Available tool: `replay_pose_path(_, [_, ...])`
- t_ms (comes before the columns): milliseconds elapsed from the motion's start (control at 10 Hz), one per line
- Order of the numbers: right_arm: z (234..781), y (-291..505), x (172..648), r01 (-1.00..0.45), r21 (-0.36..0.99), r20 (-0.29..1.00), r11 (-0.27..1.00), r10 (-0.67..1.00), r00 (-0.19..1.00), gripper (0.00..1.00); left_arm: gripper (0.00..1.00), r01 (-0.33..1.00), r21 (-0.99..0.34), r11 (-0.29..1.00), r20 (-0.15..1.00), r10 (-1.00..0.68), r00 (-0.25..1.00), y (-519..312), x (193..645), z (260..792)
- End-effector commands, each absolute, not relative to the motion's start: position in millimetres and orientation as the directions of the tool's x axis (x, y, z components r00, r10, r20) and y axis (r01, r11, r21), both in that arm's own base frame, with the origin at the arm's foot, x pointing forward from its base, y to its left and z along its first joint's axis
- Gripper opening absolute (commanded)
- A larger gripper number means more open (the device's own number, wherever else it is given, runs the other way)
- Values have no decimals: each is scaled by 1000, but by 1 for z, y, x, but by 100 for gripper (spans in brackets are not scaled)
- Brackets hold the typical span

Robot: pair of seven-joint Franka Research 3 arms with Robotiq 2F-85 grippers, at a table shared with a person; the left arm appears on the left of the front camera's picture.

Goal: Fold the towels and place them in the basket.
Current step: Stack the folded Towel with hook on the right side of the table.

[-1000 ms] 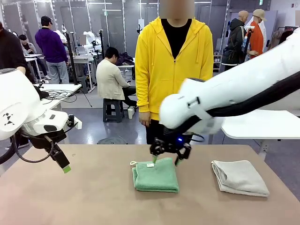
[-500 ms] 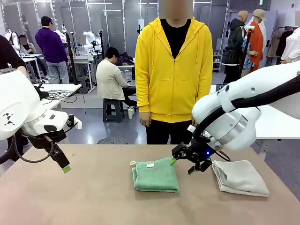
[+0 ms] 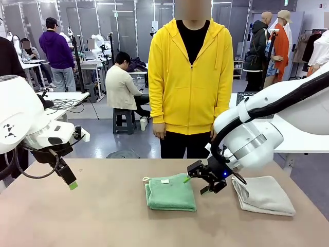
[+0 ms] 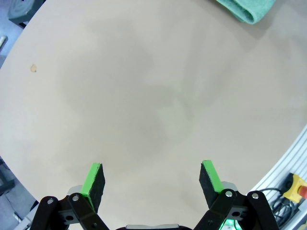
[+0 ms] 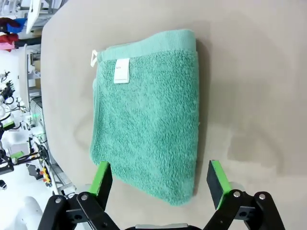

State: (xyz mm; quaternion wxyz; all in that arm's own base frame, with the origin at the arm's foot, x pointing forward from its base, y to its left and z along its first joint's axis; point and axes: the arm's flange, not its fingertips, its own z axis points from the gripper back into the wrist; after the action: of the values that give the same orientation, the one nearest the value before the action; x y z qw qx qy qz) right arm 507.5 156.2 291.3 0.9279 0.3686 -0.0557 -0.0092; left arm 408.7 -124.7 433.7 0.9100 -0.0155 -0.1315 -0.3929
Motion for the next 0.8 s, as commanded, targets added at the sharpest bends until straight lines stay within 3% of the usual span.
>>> replay_pose_path(0, [280,160,517,-32,721,102,692,-61,993,100,100,711,91,697,245,-708,663,-126,412,435])
replay_pose_path(700, [260,173,536,10,744,58,668,-80,995,100,100,711,91,697,245,-708,663,-126,412,435])
